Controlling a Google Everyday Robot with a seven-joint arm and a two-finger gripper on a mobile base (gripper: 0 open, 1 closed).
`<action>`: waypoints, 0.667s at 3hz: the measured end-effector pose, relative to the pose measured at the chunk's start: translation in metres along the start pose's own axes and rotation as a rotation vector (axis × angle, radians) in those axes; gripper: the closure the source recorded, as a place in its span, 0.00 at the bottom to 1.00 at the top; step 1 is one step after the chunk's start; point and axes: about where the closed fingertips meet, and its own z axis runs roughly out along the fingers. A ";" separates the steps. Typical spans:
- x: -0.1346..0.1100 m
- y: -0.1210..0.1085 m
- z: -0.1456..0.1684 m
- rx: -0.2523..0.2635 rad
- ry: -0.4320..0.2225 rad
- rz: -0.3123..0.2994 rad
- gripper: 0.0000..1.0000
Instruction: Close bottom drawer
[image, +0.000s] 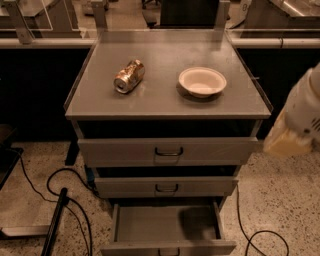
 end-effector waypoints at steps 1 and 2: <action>0.023 0.042 0.059 -0.105 0.034 0.094 1.00; 0.033 0.057 0.075 -0.142 0.063 0.099 1.00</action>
Offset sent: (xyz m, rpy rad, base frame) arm -0.0296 0.0008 -0.0609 0.0255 0.1046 -0.0719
